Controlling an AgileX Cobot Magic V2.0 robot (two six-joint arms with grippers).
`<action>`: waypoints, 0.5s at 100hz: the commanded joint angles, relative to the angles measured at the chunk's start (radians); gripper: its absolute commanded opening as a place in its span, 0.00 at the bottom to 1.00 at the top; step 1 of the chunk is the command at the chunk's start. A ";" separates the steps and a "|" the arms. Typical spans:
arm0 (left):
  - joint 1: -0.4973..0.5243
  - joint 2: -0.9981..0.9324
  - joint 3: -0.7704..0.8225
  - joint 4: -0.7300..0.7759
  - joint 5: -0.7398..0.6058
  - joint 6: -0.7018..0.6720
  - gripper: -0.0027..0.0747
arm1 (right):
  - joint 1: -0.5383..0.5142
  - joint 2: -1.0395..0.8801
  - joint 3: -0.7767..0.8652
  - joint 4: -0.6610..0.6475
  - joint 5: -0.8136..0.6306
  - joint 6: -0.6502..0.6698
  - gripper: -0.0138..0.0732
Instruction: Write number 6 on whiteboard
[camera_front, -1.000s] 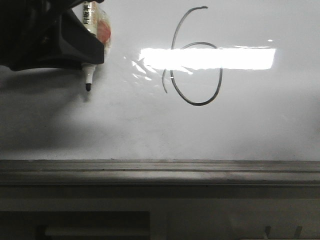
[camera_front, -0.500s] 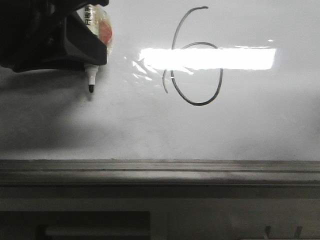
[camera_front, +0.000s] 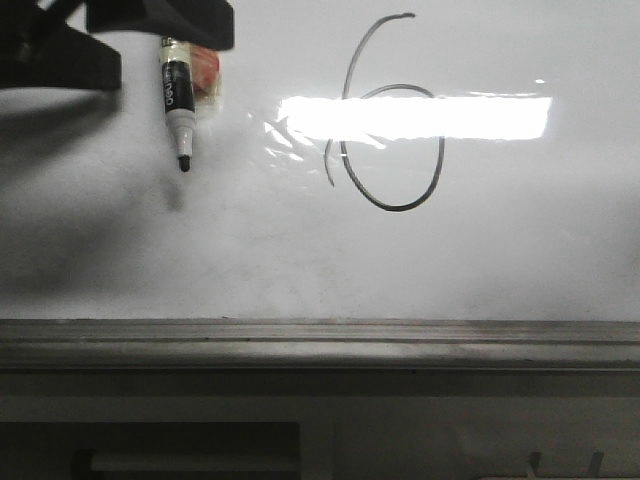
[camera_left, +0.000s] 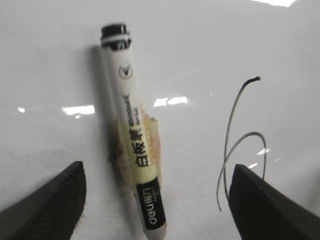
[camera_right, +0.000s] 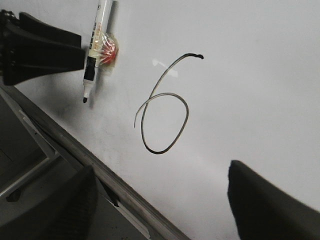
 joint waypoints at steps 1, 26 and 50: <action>0.001 -0.095 -0.015 0.018 -0.032 0.070 0.74 | -0.008 -0.009 -0.027 0.026 -0.055 0.002 0.72; 0.001 -0.314 0.026 0.018 -0.008 0.219 0.72 | -0.008 -0.021 -0.027 0.032 -0.091 0.002 0.72; 0.001 -0.457 0.064 0.020 0.135 0.276 0.19 | -0.008 -0.030 -0.026 0.058 -0.143 0.002 0.38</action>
